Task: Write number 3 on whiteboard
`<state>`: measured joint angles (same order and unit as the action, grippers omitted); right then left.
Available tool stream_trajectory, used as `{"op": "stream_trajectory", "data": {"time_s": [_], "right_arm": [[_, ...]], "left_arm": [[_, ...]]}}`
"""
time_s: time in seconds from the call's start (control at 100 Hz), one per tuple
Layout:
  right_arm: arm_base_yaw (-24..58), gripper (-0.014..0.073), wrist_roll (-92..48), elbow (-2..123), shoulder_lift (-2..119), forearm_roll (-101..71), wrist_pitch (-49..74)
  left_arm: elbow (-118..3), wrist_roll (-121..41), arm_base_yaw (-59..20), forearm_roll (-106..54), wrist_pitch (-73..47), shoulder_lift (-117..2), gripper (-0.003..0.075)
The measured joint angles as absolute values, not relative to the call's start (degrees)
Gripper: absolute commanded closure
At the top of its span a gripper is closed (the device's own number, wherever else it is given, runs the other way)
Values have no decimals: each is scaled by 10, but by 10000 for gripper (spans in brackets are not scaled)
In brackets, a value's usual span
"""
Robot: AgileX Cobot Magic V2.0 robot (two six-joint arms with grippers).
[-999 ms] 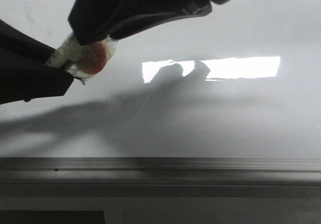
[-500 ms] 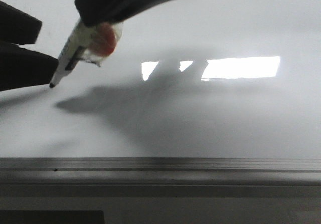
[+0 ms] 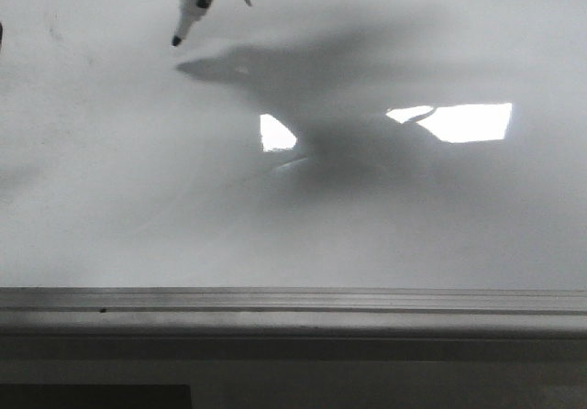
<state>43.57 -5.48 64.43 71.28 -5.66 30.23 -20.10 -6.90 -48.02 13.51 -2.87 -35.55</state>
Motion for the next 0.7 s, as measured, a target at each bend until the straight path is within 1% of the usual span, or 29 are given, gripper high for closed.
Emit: {"op": "stream_trajectory", "data": {"time_s": [0.25,0.5,0.7], "right_arm": [[413,659,-54,647,718,-58,309],[411,658,-53,658,701,-20,377],[454,658,-52,656,730,-12,386]], "left_arm": [[-201,-68,-480,134,-30,-356,335],[-201,-68,-480,134,-30,-356,335],[-201,-68,-480,134,-31,-356,335]]}}
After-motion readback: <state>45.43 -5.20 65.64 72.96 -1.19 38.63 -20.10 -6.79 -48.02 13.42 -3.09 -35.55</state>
